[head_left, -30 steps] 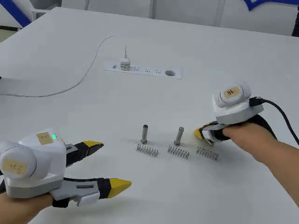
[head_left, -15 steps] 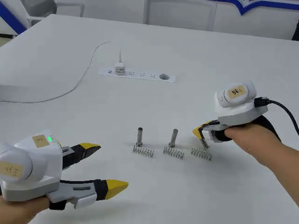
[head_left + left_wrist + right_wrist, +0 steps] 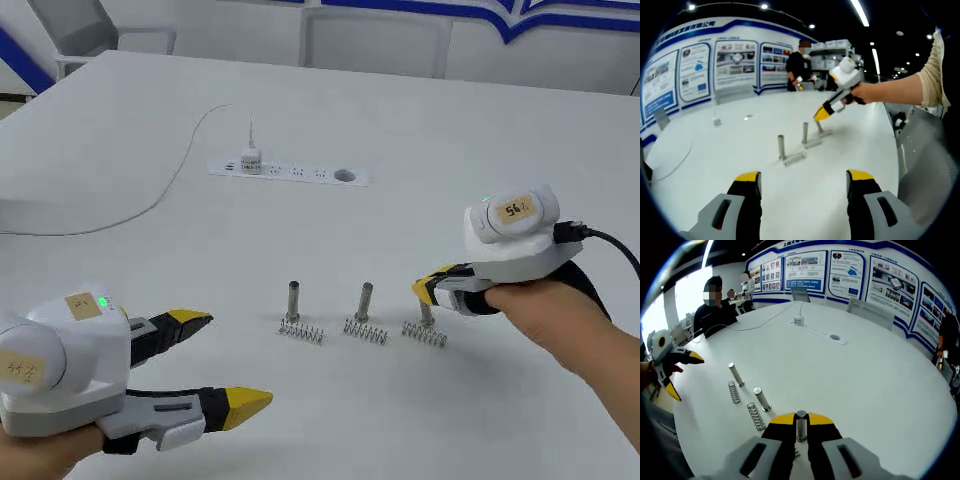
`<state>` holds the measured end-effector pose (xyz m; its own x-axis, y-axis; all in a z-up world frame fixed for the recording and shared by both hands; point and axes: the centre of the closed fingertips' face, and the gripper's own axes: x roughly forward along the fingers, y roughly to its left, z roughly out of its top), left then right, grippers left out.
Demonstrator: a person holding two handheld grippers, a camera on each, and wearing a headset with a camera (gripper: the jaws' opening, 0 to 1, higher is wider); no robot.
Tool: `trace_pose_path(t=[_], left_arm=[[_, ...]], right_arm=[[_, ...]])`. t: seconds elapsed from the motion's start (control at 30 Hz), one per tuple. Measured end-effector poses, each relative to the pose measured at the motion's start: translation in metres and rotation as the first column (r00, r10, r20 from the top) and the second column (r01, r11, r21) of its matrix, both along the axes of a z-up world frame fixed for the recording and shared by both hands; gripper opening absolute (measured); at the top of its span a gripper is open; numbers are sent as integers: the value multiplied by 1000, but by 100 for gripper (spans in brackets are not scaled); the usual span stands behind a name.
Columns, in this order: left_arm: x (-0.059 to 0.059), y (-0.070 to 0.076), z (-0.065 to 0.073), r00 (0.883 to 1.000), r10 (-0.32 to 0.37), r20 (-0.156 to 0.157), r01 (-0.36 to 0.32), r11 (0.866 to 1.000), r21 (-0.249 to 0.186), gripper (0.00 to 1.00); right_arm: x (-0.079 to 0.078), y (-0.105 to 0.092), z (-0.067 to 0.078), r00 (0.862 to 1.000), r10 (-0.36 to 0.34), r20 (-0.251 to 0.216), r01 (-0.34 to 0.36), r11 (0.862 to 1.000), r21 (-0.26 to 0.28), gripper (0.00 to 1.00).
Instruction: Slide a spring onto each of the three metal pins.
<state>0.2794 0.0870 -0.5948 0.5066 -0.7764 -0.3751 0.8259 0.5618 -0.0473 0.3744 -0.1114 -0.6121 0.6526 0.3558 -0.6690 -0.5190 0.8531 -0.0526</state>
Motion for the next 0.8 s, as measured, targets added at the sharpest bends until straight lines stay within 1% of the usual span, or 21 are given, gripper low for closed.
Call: trace_pose_path(t=[0.13, 0.5, 0.8], left_arm=[[0, 0, 1, 1000, 3, 4, -3, 1000, 1, 70], [-2, -1, 2, 1000, 4, 6, -4, 1000, 4, 70], [-3, -3, 1, 1000, 1, 5, -1, 1000, 4, 70]], right_arm=[[-2, 0, 2, 1000, 3, 14, -3, 1000, 4, 9], [-13, -4, 4, 1000, 1, 17, -2, 1000, 8, 9], [-17, -7, 4, 1000, -2, 11, 2, 1000, 14, 9]])
